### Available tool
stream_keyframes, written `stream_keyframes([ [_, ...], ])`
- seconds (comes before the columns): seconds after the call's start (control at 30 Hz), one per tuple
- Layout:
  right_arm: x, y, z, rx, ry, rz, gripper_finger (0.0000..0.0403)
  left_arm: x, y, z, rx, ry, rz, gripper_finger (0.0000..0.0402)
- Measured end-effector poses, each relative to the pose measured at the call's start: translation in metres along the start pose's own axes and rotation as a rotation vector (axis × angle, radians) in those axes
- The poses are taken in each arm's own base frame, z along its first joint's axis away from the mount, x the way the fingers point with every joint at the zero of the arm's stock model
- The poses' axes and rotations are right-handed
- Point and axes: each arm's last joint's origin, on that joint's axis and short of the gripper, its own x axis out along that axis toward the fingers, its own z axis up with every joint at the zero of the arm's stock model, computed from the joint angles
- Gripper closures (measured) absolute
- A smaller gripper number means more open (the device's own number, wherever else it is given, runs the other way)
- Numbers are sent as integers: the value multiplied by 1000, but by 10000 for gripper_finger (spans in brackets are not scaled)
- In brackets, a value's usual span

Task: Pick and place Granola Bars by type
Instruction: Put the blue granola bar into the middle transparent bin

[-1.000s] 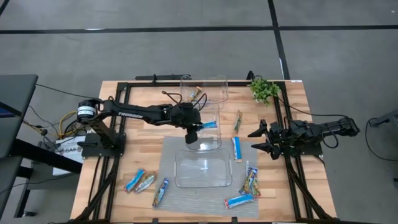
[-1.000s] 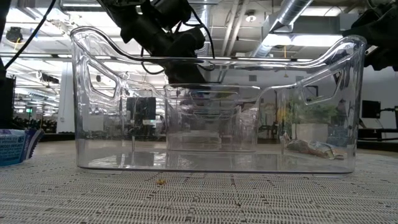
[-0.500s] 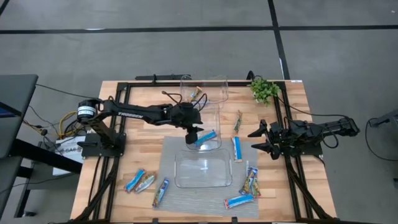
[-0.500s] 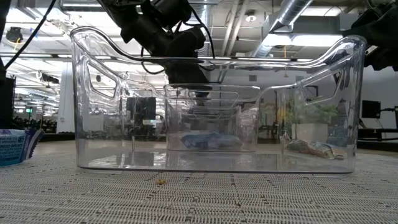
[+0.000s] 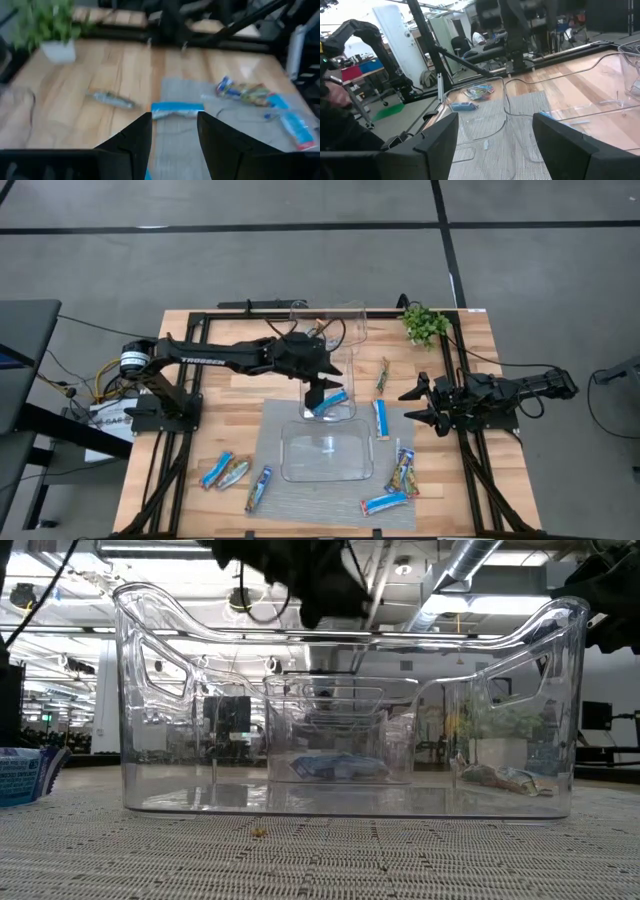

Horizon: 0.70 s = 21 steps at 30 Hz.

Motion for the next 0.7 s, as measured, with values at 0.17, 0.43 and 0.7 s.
stream_keyframes([
  [0.17,0,0,0,0,1,0,154,-26,-11,41,50,-157,-16,251],
  [0.43,0,0,0,0,1,0,154,-59,-33,66,77,-257,-92,251],
  [0.7,0,0,0,0,1,0,154,-71,-75,54,102,-116,-252,251],
])
